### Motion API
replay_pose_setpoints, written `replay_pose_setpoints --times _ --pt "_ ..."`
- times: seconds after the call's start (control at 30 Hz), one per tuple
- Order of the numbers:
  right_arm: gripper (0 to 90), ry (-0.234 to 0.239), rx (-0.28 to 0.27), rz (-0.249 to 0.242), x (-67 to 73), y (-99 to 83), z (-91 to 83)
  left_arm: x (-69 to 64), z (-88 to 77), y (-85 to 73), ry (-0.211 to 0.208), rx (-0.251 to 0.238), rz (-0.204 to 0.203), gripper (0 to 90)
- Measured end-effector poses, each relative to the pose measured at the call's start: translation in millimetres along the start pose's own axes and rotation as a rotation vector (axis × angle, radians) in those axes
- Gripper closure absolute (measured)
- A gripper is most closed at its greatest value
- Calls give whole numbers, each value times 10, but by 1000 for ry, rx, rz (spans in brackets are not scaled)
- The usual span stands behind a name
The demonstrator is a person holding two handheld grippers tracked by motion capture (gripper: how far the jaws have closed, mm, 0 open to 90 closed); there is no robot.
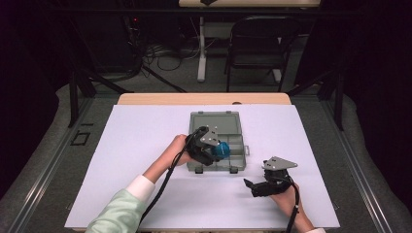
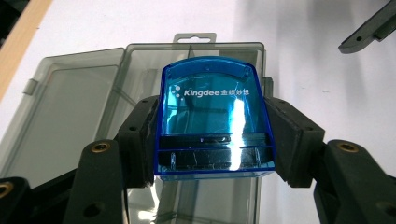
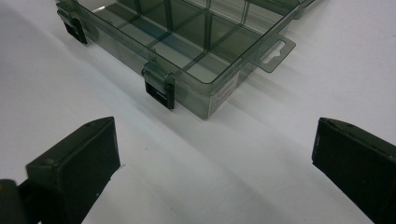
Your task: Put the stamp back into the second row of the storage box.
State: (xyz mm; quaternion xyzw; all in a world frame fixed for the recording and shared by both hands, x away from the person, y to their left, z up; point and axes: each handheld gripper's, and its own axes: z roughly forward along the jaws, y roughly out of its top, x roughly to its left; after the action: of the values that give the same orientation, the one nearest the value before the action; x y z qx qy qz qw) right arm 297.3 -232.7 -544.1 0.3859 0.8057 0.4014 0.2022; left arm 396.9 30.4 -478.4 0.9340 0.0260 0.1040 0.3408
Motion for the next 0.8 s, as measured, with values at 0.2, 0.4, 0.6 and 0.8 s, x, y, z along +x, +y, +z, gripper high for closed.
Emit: replay_pose_setpoints --times 0.2,0.4,0.6,0.8 --pt "3 5 1 0 0 -1 6 36 85 -15 -10 8 -13 412" --pt "2 9 3 -1 -2 -3 14 53 178 -19 -37 25 -12 412" --pt "2 9 3 -2 -6 -3 13 71 262 8 -52 47 -9 412" --pt "3 12 6 -1 -4 -5 16 87 336 23 -62 70 9 411"
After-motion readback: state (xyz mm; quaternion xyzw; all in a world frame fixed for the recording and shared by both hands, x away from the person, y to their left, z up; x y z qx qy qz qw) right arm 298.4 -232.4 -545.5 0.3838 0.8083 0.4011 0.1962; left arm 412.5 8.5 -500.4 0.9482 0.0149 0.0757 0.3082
